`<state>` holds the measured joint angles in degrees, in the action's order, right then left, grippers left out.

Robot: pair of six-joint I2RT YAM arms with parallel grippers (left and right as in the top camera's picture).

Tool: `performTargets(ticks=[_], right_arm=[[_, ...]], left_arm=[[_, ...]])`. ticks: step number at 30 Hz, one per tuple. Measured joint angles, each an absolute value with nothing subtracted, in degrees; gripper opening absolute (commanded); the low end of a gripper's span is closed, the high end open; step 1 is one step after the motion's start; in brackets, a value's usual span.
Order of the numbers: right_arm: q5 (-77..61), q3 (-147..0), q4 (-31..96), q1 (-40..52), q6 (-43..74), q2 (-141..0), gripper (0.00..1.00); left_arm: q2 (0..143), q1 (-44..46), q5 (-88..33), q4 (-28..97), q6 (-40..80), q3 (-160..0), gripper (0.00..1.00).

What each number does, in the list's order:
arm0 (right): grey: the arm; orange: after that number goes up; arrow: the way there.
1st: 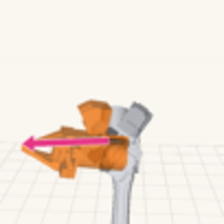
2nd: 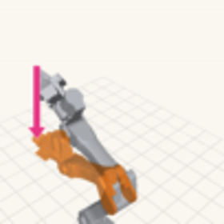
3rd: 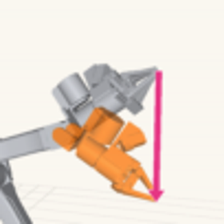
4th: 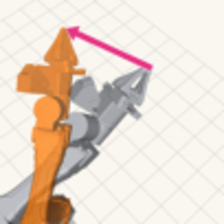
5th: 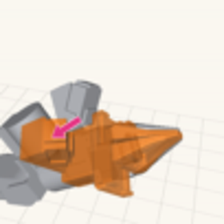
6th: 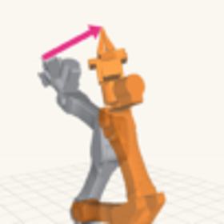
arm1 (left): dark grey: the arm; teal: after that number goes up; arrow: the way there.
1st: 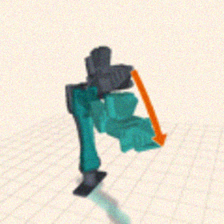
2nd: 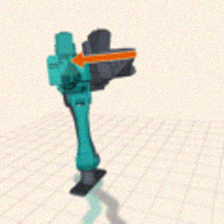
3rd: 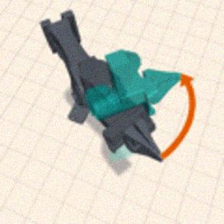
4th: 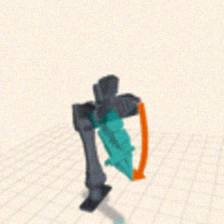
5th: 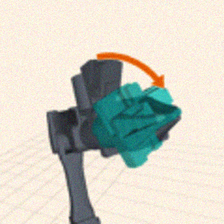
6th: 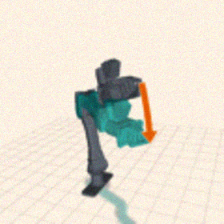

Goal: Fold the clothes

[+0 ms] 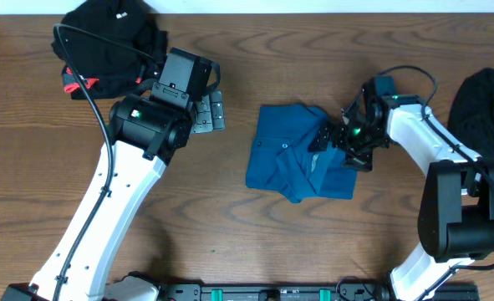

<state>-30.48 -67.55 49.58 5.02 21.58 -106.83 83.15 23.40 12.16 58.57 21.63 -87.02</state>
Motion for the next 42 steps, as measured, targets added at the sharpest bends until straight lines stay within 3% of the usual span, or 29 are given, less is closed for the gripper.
performTargets(ticks=[6,13,19,23,33,36,42], right_arm=[[-31.8,-66.8,47.7,5.0,22.3,-106.8,0.99],[-33.0,-66.6,46.7,5.0,22.8,-106.8,0.9],[-33.4,-66.6,45.3,5.3,22.9,-106.7,0.9],[-33.5,-66.6,45.3,5.3,23.0,-106.7,0.83],[-32.4,-66.3,45.4,6.2,23.2,-106.7,0.57],[-31.1,-66.3,46.1,6.9,23.4,-106.7,0.27],[-28.0,-66.2,48.0,7.2,23.3,-106.7,0.09]], left_arm=[[83.2,23.4,12.2,58.5,21.6,-87.0,0.98],[83.2,23.4,12.2,58.5,21.6,-87.0,0.98],[83.9,23.4,12.2,58.5,21.6,-87.0,0.99],[84.9,23.4,12.1,58.5,21.6,-87.0,0.98],[85.2,23.4,12.1,58.5,21.6,-86.9,0.98],[85.2,23.4,12.1,58.5,21.6,-86.9,0.98],[85.2,23.4,12.1,58.5,21.6,-86.9,0.98]])
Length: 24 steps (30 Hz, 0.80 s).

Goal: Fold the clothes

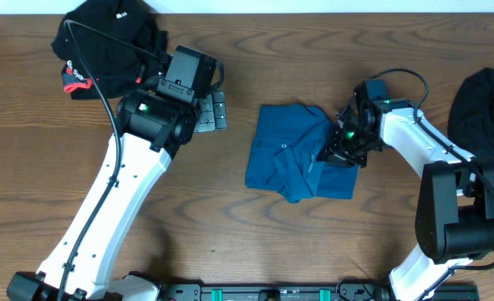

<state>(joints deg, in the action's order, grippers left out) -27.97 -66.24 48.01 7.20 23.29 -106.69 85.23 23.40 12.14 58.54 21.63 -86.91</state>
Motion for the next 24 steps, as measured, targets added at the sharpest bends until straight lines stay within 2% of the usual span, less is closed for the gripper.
performTargets(ticks=[3,13,24], right_arm=[[-26.6,-66.2,48.2,7.2,23.3,-106.7,0.01],[-21.9,-66.2,48.6,7.2,23.4,-104.7,0.01],[-15.4,-66.2,51.2,4.3,23.2,-91.8,0.01]], left_arm=[[85.2,23.4,12.1,58.5,21.6,-86.9,0.98],[85.2,23.4,12.1,58.5,21.6,-86.9,0.98],[85.2,23.4,12.1,58.5,21.6,-86.9,0.99]])
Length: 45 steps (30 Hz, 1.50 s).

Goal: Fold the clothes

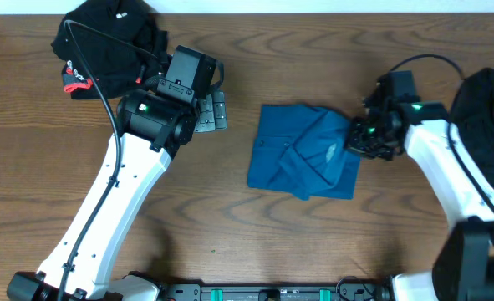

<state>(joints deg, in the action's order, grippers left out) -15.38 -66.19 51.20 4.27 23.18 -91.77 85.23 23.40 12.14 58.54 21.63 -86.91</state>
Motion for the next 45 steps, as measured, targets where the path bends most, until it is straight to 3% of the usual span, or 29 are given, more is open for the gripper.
performTargets(ticks=[16,25,45], right_arm=[[-13.5,-66.5,59.4,-1.7,19.3,-88.2,0.01],[-13.0,-76.4,68.2,-1.8,17.3,-88.1,0.01],[3.6,-74.5,76.7,-8.9,19.0,-87.9,0.04]], left_arm=[[85.2,23.4,12.1,58.5,21.6,-86.9,0.99],[85.2,23.4,12.1,58.6,21.6,-86.9,0.99],[85.2,23.4,12.1,58.6,21.6,-86.9,0.99]])
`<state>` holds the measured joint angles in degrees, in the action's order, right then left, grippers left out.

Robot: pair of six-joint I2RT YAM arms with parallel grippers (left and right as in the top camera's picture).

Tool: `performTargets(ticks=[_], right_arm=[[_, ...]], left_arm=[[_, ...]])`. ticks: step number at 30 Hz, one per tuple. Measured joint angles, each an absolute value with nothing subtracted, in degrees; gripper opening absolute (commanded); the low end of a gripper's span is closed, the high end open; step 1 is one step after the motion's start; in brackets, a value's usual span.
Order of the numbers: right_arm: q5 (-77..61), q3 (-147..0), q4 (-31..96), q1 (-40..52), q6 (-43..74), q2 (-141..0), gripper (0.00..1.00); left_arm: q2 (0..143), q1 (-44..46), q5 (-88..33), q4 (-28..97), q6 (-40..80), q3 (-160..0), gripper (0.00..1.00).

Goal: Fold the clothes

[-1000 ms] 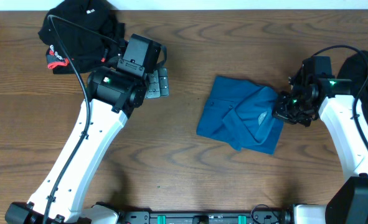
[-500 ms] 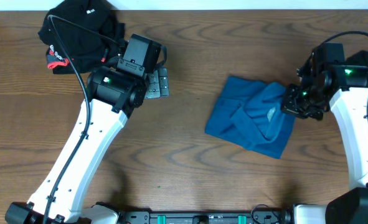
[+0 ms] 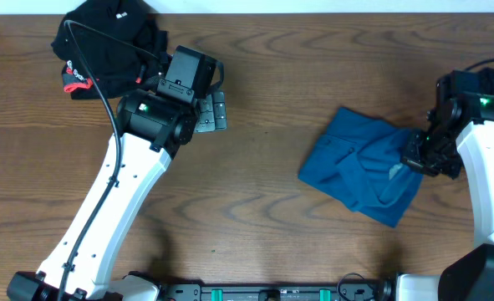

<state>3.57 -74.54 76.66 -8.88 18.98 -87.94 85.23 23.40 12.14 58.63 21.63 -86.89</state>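
A blue shirt [image 3: 359, 171], roughly folded and rumpled, lies right of the table's middle, turned at a slant. My right gripper [image 3: 414, 157] sits at the shirt's right edge, shut on the blue cloth; its fingertips are hidden under the wrist. Over the upper left of the table, my left gripper [image 3: 210, 111] hovers with its fingers apart and nothing between them, far from the shirt.
A black garment with a red tag [image 3: 104, 38] is heaped at the back left corner. Another black garment [image 3: 489, 92] lies at the right edge behind my right arm. The wooden table [image 3: 255, 217] carries nothing else.
My right gripper has moved to the right and slightly toward the front, and the blue shirt has come with it, shifted right and rotated. The left arm has not moved.
My right gripper was on the blue shirt's right part near the table's middle, then lower on the cloth, then at the shirt's right edge. Now the shirt lies well to the right, held by that gripper. The left arm shifted slightly at the start, then stayed.
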Motion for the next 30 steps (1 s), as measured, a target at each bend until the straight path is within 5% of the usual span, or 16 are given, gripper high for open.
performTargets(ticks=[1,2,3,16,19,24,30], right_arm=[[4.7,-74.3,77.5,-8.9,19.7,-87.9,0.19],[5.8,-74.1,78.5,-8.9,20.8,-87.9,0.46],[7.0,-74.1,79.3,-8.9,21.3,-87.9,0.48],[11.9,-74.0,82.0,-9.0,24.0,-87.9,0.45],[5.7,-74.0,77.0,-8.9,20.7,-87.9,0.47],[-10.0,-73.6,68.8,-8.1,14.1,-87.9,0.63],[-17.2,-68.4,60.2,-4.8,14.8,-87.9,0.56]], left_arm=[[85.2,23.4,12.1,58.6,21.6,-86.9,0.99],[85.2,23.4,12.1,58.7,21.6,-86.9,0.99],[85.2,23.4,12.1,58.7,21.6,-86.9,0.99],[85.2,23.4,12.1,58.8,21.6,-86.9,1.0],[85.2,23.4,12.1,58.8,21.6,-86.9,0.99],[85.2,23.4,12.1,58.9,21.6,-86.9,0.99],[85.2,23.4,12.1,59.0,21.2,-86.7,0.99]])
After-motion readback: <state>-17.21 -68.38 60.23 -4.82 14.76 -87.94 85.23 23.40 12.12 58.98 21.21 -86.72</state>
